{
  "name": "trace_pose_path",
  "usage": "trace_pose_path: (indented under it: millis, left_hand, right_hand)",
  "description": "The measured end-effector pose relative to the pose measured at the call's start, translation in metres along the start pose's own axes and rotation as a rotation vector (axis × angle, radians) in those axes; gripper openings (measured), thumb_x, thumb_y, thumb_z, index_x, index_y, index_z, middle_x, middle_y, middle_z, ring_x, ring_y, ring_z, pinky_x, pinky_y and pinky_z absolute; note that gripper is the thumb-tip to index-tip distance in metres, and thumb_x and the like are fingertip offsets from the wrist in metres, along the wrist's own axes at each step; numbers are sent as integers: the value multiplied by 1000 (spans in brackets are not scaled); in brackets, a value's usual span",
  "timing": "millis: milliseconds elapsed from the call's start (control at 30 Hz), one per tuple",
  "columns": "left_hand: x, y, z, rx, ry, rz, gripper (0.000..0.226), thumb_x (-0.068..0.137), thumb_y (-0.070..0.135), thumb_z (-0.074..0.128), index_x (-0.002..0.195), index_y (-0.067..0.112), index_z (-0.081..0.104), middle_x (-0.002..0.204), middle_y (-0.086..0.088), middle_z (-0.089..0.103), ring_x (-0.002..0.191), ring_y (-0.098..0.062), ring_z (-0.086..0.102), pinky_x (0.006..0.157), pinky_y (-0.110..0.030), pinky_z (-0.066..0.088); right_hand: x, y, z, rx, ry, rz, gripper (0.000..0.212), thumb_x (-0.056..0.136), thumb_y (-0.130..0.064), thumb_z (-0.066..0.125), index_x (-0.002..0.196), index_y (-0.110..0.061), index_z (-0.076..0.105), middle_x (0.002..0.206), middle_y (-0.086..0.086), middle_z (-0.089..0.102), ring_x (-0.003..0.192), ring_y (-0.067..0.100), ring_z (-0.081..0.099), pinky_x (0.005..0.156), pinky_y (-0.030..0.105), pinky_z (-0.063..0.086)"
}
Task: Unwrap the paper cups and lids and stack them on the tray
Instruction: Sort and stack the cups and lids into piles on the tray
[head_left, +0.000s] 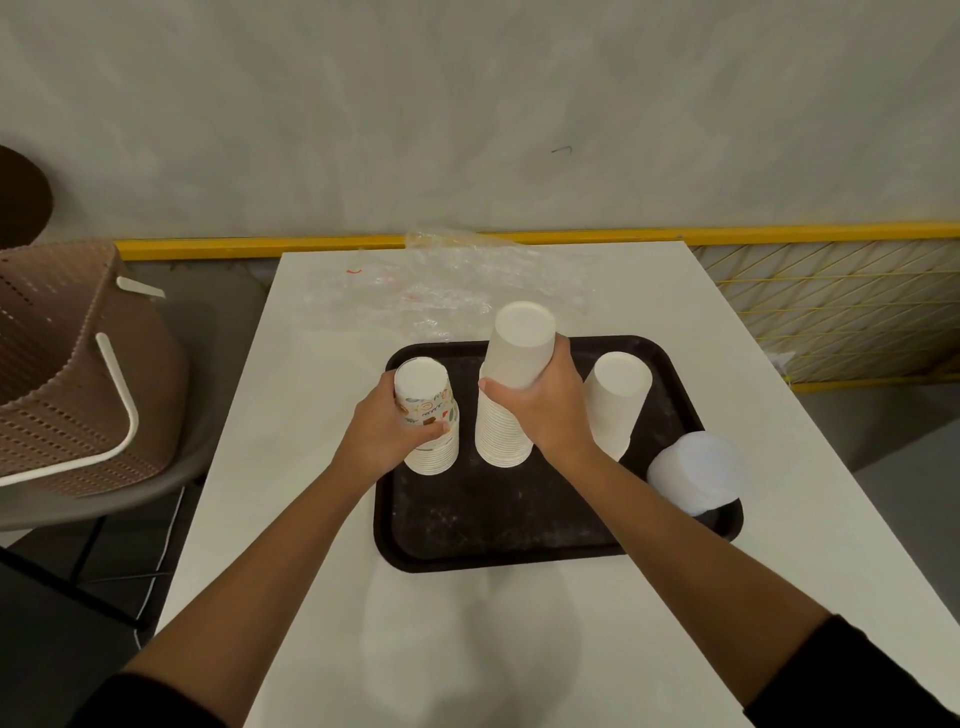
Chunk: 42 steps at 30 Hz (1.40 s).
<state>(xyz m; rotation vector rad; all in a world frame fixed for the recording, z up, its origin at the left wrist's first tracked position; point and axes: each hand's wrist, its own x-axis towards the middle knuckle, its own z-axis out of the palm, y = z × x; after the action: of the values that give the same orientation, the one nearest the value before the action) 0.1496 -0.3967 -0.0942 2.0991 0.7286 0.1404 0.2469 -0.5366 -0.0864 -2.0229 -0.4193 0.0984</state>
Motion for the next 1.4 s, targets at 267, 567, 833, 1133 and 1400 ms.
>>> trace_pose_path:
  millis: [267,567,833,1133,1400]
  left_hand:
    - [12,-2,-1,-11,-32,-8,74,74,17,76,134,12,34,136,-8,47,126,-25,44,100,-37,42]
    - [19,-8,2,-64,-7,-18,73,75,16,75,134,12,34,138,-8,45,129,-25,42,103,-39,40]
    - [15,-3,-1,-106,34,20,75,74,12,75,136,11,34,140,-8,41,129,-24,40,103,-36,39]
    - [4,6,-19,-92,124,34,82,76,23,74,142,18,26,146,-7,33,131,-24,38,102,-36,37]
    - [1,9,-12,-91,102,19,74,80,15,70,141,17,29,145,-9,36,129,-30,42,102,-42,40]
  right_hand:
    - [12,-2,3,-5,-5,-1,82,68,-26,81,133,-11,33,131,5,48,121,18,45,94,25,38]
    - [19,-3,3,-28,-68,19,86,68,-29,81,135,-12,29,133,5,45,122,19,43,102,36,42]
    - [10,-13,-10,-16,-56,1,103,65,-33,82,144,-17,18,145,5,30,133,20,32,111,40,33]
    - [1,-8,-84,-247,100,-155,76,74,-28,76,137,-17,35,144,6,29,133,19,27,102,20,22]
    - [-6,35,-80,-78,-64,182,98,68,-20,81,144,-15,20,144,6,33,132,24,34,108,40,32]
